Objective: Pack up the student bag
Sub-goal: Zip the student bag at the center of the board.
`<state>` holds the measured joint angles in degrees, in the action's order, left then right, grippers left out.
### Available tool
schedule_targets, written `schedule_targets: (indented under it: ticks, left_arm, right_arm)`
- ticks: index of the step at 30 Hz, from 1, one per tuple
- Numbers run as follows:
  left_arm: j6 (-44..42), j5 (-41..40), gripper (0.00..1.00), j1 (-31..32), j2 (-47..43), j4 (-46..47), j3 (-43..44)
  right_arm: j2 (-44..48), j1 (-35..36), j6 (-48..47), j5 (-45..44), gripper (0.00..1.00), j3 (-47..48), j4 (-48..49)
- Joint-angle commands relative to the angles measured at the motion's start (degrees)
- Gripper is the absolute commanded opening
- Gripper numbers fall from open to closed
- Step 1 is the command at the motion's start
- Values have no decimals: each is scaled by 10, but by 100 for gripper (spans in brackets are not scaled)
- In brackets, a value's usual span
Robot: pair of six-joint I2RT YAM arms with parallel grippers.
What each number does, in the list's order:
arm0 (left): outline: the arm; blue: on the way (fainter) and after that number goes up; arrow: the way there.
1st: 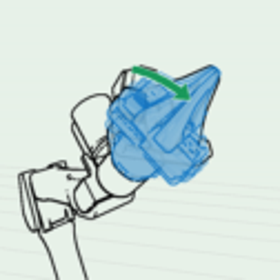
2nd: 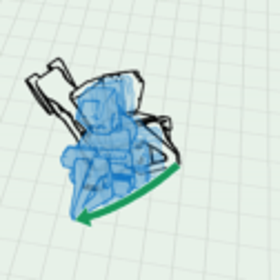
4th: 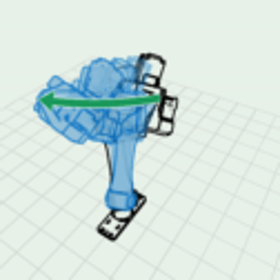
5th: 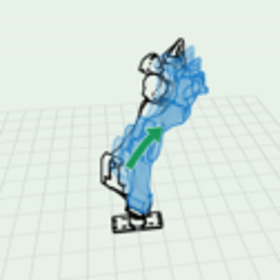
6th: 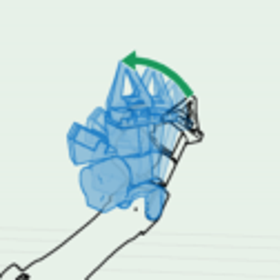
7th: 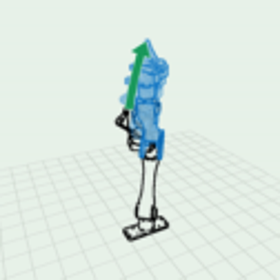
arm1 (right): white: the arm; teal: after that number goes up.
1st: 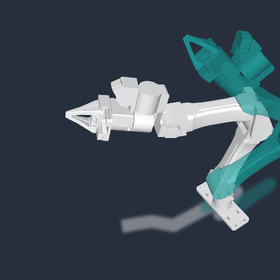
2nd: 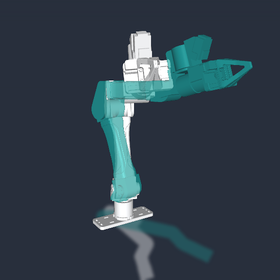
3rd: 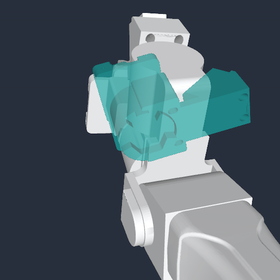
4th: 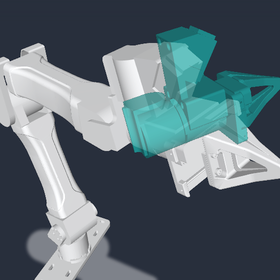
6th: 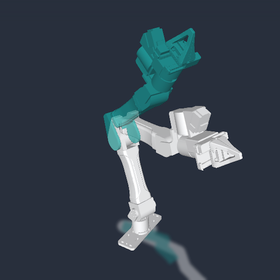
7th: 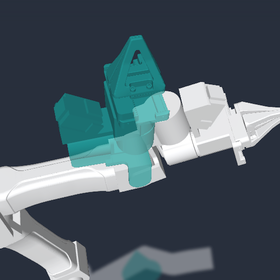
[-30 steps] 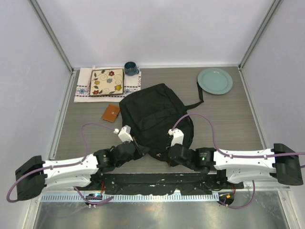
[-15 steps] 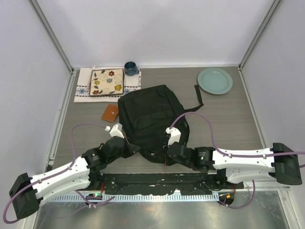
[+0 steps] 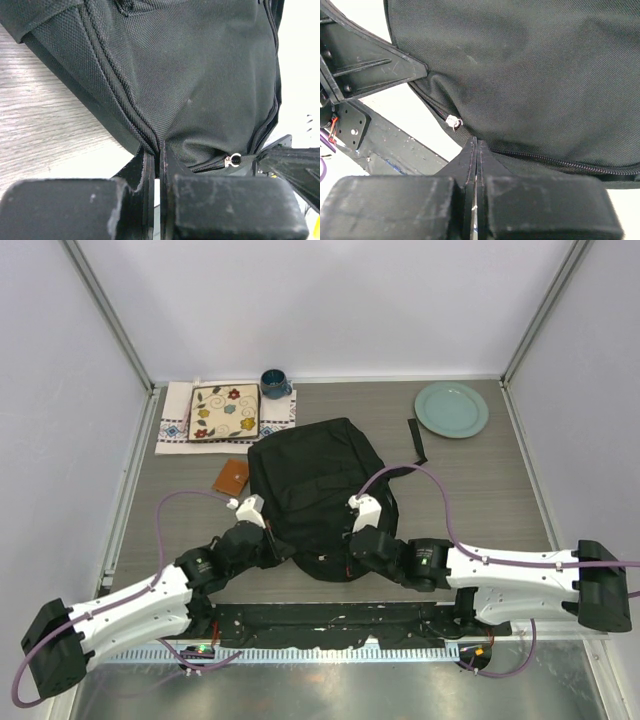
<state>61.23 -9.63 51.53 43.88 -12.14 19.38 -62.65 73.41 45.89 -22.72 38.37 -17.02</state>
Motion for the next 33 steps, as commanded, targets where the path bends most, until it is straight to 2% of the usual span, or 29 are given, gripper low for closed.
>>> schedule_targets:
  ticks: [1, 4, 9, 14, 18, 24, 29, 30, 31, 32, 33]
  left_arm:
    - [-78, -1, 0, -16, -3, 31, -39]
    - [-86, 16, 0, -16, 0, 68, -52]
    - [-124, 49, 0, -16, 7, 88, -51]
    - [-119, 16, 0, -16, -20, 68, -58]
    - [-96, -65, 0, -16, -66, -22, -54]
    - [-74, -112, 0, -19, -163, -97, -57]
    - [-55, -150, 0, -22, -193, -173, -24]
    - [-49, -152, 1, -22, -197, -182, -20]
    - [-47, -150, 21, -22, -199, -186, -13]
    - [-45, -142, 34, -22, -202, -187, -11]
    - [-37, -136, 42, -22, -205, -186, -10]
  right_arm:
    - [-5, -25, -50, 9, 1, 16, 2]
    - [-39, -27, -66, 60, 1, 29, 30]
    - [-78, -29, -81, 64, 1, 48, 15]
    - [-67, -51, -85, 55, 1, 39, -6]
    - [-29, -66, -84, 46, 1, 11, -45]
    - [5, -78, -68, 45, 1, -33, -74]
    - [22, -78, -62, 74, 1, -55, -52]
    - [22, -78, -62, 92, 1, -57, -30]
    - [20, -78, -62, 101, 1, -58, -18]
    - [15, -78, -63, 109, 1, -57, -8]
    - [11, -78, -63, 116, 1, -56, 9]
